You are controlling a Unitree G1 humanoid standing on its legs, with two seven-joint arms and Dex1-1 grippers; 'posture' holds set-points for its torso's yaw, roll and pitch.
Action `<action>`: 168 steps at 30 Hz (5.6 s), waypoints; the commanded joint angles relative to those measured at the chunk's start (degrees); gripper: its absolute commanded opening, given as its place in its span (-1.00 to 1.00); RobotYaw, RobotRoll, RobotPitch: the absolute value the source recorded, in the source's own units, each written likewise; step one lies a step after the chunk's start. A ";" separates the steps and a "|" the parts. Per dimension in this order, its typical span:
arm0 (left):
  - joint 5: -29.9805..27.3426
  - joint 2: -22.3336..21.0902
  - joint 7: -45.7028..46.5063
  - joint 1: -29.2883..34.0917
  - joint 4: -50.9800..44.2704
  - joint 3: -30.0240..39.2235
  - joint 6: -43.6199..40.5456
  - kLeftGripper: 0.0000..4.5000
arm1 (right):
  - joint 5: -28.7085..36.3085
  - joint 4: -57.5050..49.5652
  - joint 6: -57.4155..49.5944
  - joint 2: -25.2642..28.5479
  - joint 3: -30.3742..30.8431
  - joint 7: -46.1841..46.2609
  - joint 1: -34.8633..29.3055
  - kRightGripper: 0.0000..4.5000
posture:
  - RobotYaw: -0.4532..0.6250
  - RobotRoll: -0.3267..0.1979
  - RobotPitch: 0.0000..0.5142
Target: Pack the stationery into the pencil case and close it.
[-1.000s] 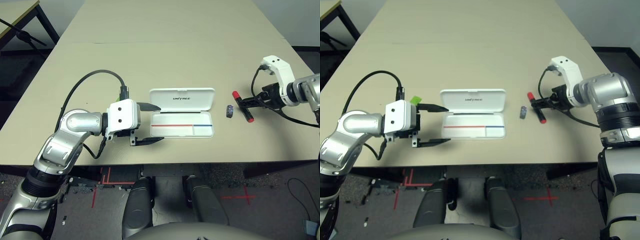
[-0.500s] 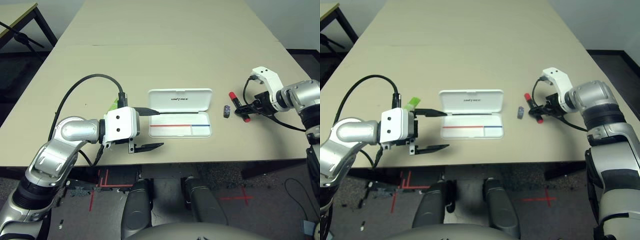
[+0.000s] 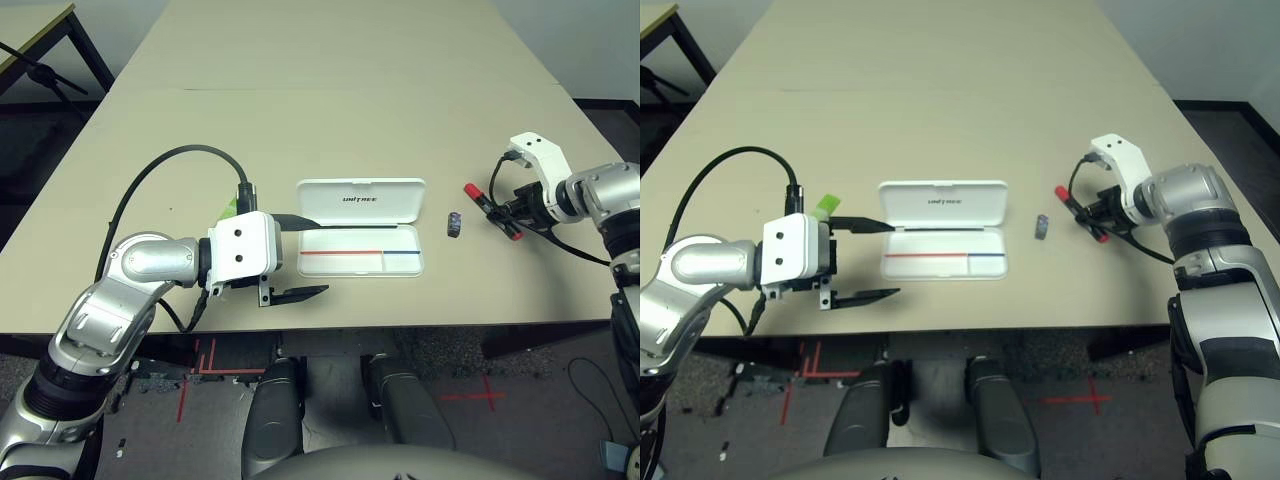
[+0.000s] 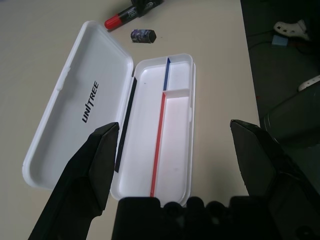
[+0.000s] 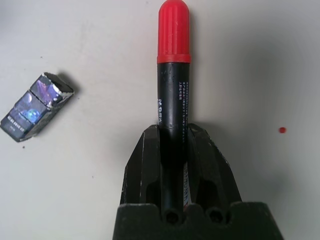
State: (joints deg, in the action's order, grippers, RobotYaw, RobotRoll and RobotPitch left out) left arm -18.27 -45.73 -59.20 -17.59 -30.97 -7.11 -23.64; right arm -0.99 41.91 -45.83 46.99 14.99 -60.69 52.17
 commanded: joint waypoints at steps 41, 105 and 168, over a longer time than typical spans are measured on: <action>-3.78 -4.91 -2.67 -1.86 -0.08 0.34 -4.04 1.00 | 6.63 -41.42 17.49 1.25 6.54 -28.58 -4.90 -0.79 | -0.05 0.25 -0.35; 3.81 -2.39 10.72 -7.39 19.23 2.12 -16.01 1.00 | 29.61 -54.62 2.81 9.93 -12.87 -20.96 -26.27 0.99 | -0.14 0.25 -0.31; 0.34 -11.37 -7.26 -3.44 22.35 0.00 -4.50 -0.52 | 27.64 -54.68 8.09 7.35 -6.58 -16.71 -24.54 1.00 | -0.14 0.25 -0.26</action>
State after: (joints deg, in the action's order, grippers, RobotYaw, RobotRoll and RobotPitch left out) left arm -15.47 -56.04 -60.98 -22.56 -4.82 -7.79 -32.24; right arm 26.90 -13.08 -38.49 54.22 8.05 -77.02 27.45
